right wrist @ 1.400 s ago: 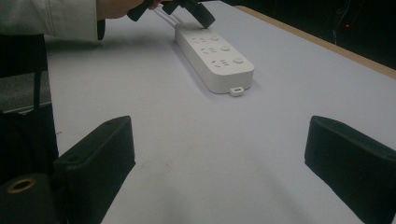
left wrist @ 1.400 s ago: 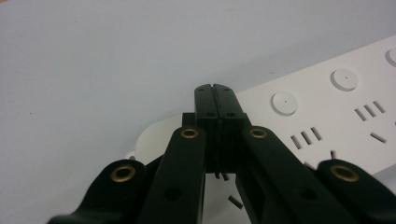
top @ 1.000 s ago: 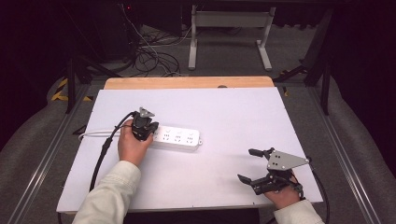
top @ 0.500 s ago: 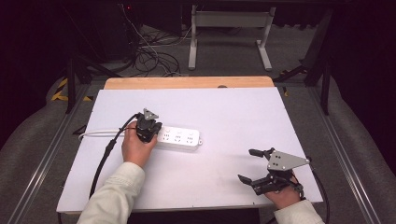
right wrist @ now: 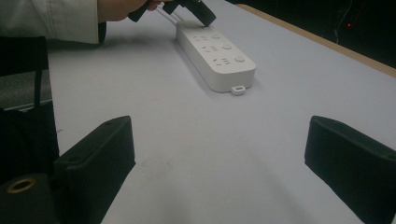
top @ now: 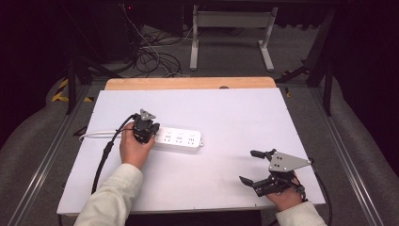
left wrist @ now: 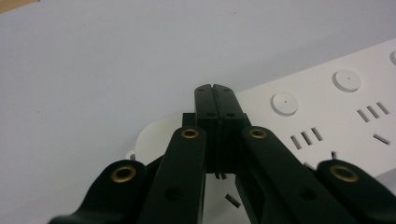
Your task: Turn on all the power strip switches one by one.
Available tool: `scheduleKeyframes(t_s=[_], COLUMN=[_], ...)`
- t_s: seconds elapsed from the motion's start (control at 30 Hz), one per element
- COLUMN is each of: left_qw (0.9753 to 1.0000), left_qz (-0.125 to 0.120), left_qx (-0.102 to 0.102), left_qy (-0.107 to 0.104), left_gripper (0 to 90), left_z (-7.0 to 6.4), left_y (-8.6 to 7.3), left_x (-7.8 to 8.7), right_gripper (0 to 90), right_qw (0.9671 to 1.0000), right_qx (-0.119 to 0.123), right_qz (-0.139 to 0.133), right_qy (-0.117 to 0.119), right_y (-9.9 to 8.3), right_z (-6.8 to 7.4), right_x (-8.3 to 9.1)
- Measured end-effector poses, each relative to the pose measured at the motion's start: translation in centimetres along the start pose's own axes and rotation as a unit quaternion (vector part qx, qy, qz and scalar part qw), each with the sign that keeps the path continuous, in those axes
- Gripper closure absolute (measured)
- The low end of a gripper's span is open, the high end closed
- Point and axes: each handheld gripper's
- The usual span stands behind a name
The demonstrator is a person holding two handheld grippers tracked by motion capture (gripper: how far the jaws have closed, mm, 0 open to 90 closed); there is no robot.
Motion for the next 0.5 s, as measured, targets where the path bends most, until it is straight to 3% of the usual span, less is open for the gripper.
scheduleKeyframes(t_s=[0.27, 0.37, 0.5], left_qw=[1.0000, 0.9999, 1.0000], left_qz=[0.004, 0.005, 0.005], left_qx=[0.004, -0.008, -0.004], left_qy=[-0.005, 0.002, -0.001], left_gripper=[90.0, 90.0, 90.0], left_z=[0.17, -0.05, 0.05], left_y=[-0.02, -0.06, -0.10], left_x=[-0.15, -0.20, -0.25], right_gripper=[8.9, 8.9, 8.9], right_qw=[1.0000, 1.0000, 1.0000], right_qx=[0.000, 0.000, 0.000], right_qz=[0.001, 0.001, 0.001], right_qy=[0.000, 0.001, 0.002], right_y=[-0.01, -0.01, 0.00], right_z=[0.02, 0.03, 0.03], right_x=[-0.03, -0.03, -0.06])
Point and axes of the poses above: each handheld gripper's, and its own axes: x roughly backward along the jaws, y roughly out of its top, z roughly to its left, and after that the axes turned 4 degrees about z, right-handed
